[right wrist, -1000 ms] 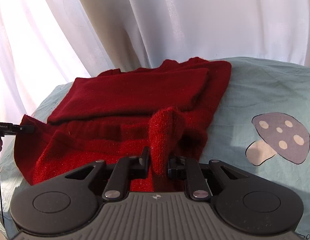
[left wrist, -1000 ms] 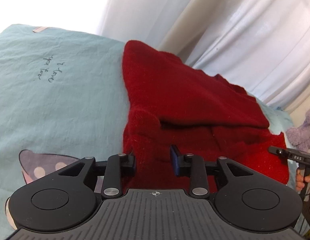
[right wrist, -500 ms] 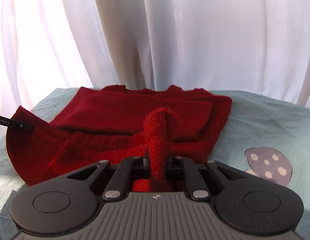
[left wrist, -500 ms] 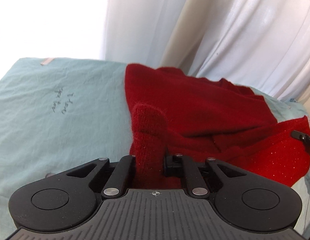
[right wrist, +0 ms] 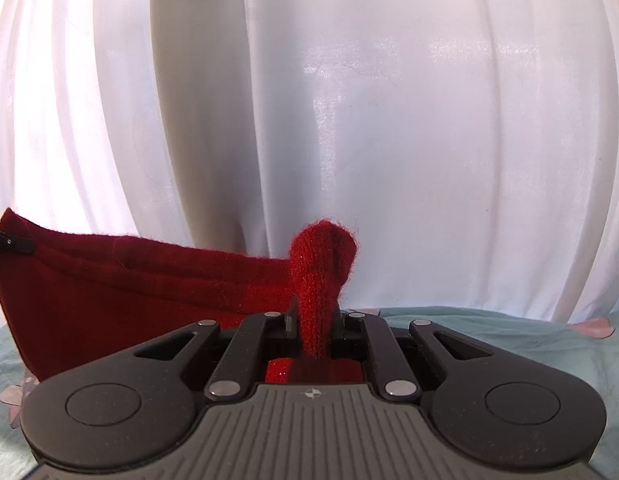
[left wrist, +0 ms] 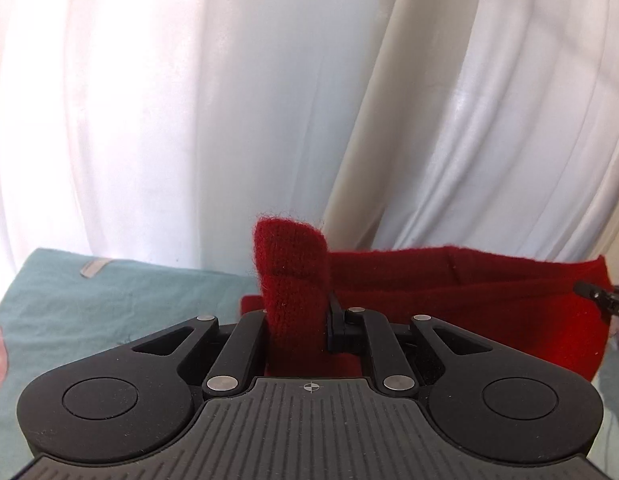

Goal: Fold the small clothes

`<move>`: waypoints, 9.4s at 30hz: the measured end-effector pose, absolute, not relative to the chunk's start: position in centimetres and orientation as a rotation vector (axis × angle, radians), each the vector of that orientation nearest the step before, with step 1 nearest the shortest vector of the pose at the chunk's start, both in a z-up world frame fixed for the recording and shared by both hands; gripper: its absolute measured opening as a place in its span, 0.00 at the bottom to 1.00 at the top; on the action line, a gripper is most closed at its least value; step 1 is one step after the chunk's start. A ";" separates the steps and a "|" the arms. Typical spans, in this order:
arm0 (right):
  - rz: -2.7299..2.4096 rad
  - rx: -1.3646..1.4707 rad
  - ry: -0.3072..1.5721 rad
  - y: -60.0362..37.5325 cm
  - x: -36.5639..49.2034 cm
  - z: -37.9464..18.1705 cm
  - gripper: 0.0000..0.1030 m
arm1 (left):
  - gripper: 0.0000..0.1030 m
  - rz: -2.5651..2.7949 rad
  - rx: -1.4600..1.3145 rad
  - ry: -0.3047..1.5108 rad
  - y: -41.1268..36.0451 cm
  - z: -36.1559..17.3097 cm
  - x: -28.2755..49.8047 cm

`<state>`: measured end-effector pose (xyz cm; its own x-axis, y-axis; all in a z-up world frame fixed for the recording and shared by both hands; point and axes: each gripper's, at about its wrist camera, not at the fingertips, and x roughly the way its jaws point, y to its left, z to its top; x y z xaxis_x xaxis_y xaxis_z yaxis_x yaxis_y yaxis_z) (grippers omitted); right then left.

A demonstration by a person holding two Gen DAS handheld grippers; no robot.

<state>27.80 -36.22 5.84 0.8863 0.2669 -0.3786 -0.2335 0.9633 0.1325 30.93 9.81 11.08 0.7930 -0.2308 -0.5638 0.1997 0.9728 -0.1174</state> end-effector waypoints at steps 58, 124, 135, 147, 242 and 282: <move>-0.017 -0.199 0.620 -32.4 43.4 -6.0 0.08 | 0.12 0.066 0.018 0.744 4.8 -3.9 47.2; 0.121 0.280 0.652 -30.7 24.7 -2.3 0.25 | 0.83 0.035 -0.620 0.893 12.5 -7.0 29.1; 0.140 0.012 0.603 -25.3 26.5 -3.1 0.21 | 0.82 -0.102 -0.592 0.938 16.1 -7.0 37.8; 0.147 -0.061 0.582 -24.0 28.4 -3.9 0.18 | 0.54 -0.253 -0.533 1.004 13.2 -8.6 41.9; 0.443 0.758 0.800 -34.7 34.4 -1.9 0.78 | 0.67 -0.226 -0.171 0.896 -2.6 -2.7 33.8; 0.381 0.917 0.846 -42.7 31.5 -5.6 0.49 | 0.79 -0.278 -0.108 0.975 -6.0 -3.5 34.8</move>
